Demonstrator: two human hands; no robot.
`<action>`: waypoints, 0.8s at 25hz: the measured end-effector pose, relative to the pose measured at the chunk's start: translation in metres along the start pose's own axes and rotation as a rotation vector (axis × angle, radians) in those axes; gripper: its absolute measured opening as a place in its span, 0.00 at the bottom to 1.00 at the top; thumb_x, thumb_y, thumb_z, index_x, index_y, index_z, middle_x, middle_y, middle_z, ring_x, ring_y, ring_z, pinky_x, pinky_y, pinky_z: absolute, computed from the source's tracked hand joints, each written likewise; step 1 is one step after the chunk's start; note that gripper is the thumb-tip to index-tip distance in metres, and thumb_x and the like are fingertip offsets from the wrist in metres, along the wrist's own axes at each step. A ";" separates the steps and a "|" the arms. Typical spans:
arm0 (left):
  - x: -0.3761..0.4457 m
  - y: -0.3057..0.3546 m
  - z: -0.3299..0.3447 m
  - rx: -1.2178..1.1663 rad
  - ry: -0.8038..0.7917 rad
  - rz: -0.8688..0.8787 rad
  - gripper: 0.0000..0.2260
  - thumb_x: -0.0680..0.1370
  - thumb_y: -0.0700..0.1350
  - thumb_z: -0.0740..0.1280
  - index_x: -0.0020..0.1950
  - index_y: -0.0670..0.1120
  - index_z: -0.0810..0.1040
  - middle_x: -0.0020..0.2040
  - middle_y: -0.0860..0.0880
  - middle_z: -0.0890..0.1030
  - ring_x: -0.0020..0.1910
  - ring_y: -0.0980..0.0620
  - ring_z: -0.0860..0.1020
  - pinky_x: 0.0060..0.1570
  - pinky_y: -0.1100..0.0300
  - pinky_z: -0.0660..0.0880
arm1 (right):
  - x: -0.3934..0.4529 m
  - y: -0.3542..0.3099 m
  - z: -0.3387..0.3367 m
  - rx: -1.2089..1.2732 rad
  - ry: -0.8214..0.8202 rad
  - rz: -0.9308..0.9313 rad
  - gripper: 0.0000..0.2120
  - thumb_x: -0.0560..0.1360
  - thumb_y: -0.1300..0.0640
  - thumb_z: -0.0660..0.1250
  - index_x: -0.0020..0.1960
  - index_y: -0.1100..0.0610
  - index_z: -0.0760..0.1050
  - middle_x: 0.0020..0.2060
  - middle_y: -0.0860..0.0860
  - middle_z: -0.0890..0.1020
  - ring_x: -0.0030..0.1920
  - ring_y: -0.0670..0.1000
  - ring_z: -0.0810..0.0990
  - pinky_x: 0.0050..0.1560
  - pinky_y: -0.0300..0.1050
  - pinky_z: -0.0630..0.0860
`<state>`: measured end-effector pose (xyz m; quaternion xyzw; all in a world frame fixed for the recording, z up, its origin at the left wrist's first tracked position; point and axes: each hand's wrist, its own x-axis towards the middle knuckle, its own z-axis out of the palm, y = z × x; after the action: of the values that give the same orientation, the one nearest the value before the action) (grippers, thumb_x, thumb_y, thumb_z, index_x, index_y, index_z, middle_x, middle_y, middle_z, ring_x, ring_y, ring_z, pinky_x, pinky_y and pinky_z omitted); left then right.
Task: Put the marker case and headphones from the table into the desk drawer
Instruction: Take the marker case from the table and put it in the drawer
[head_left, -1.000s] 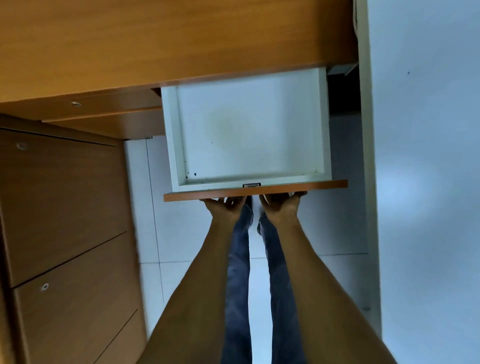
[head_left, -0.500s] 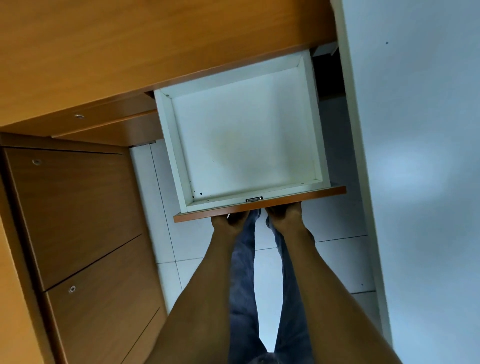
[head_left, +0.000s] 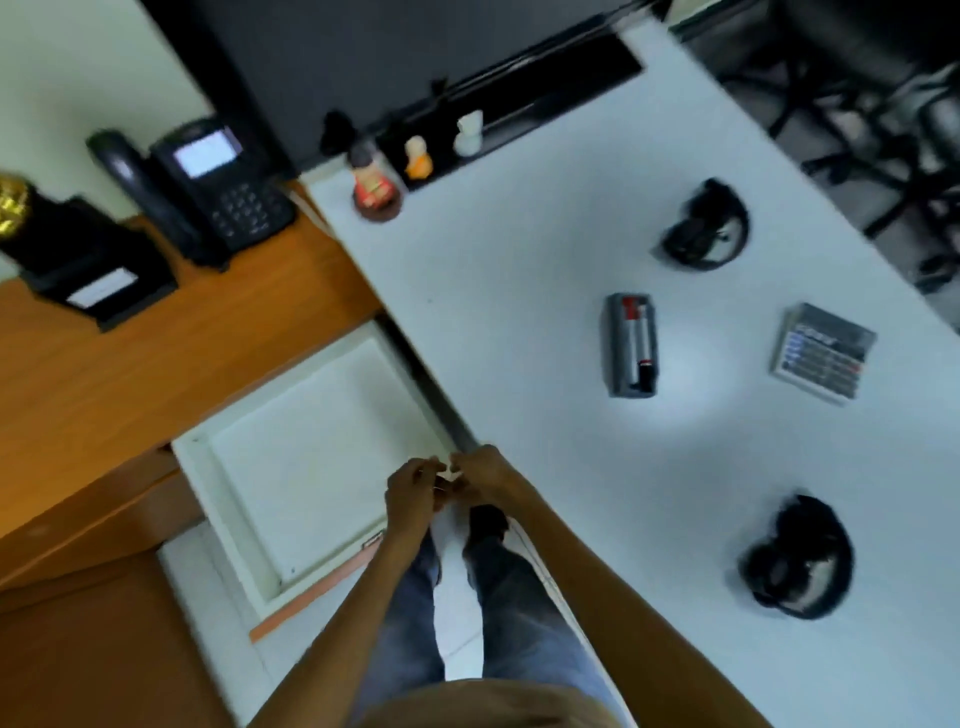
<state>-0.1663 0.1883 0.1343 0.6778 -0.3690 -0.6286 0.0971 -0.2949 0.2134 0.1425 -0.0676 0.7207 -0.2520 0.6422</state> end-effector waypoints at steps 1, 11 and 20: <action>-0.005 0.022 0.009 0.000 -0.009 0.078 0.08 0.81 0.41 0.65 0.48 0.40 0.83 0.42 0.39 0.86 0.38 0.42 0.84 0.36 0.53 0.84 | -0.011 -0.015 -0.016 0.053 -0.005 -0.057 0.12 0.75 0.53 0.68 0.45 0.63 0.80 0.36 0.61 0.83 0.37 0.56 0.83 0.44 0.52 0.82; -0.017 0.142 0.131 0.336 -0.433 0.541 0.06 0.83 0.40 0.65 0.55 0.46 0.81 0.53 0.44 0.86 0.51 0.47 0.84 0.47 0.66 0.79 | -0.036 -0.075 -0.150 0.190 0.618 -0.552 0.07 0.75 0.62 0.70 0.52 0.62 0.82 0.46 0.58 0.86 0.40 0.50 0.83 0.43 0.44 0.82; 0.011 0.135 0.155 0.612 -0.422 0.610 0.08 0.82 0.44 0.67 0.61 0.48 0.79 0.60 0.48 0.83 0.57 0.50 0.81 0.56 0.65 0.76 | 0.014 -0.065 -0.184 -0.348 0.904 -0.121 0.44 0.72 0.60 0.74 0.79 0.63 0.51 0.72 0.63 0.68 0.71 0.64 0.68 0.67 0.62 0.69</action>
<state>-0.3610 0.1375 0.1766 0.3936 -0.7307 -0.5578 -0.0037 -0.4890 0.2023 0.1687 -0.0995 0.9537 -0.1687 0.2283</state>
